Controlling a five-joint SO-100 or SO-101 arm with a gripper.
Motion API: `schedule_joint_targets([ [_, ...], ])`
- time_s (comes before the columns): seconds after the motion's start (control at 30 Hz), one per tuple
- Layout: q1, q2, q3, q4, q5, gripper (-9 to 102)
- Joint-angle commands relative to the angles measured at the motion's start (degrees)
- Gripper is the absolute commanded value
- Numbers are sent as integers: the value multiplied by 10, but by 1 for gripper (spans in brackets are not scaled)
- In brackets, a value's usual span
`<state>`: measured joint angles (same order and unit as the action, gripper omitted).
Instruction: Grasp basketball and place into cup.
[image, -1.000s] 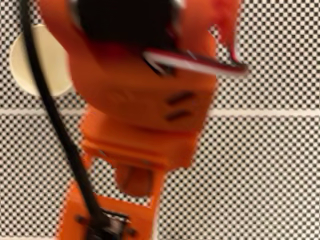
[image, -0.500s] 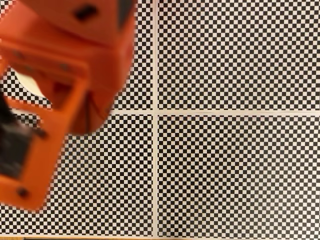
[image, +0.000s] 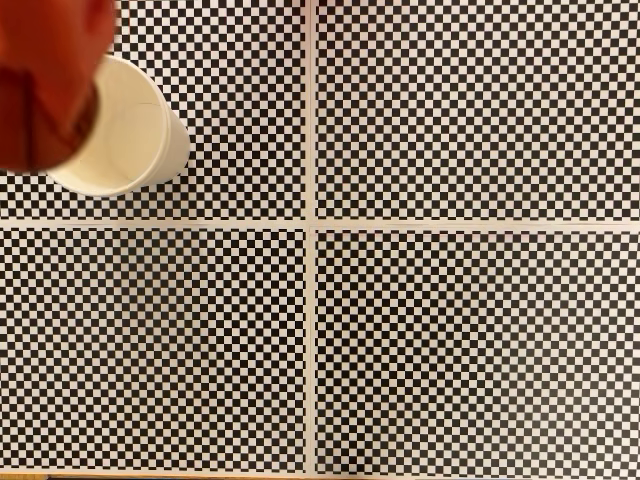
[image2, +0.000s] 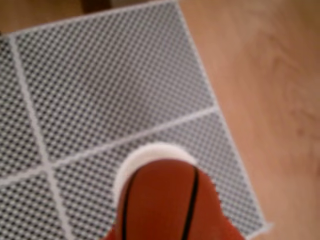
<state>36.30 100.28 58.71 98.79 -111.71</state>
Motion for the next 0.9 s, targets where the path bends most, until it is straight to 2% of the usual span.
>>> schedule_joint_targets([
  [0.0, 38, 15, -2, 2, -33, 0],
  [0.17, 66, -1, 7, 2, -42, 0],
  [0.4, 84, -19, 33, 2, -2, 0],
  [0.87, 45, -30, 76, -3, 91, 0],
])
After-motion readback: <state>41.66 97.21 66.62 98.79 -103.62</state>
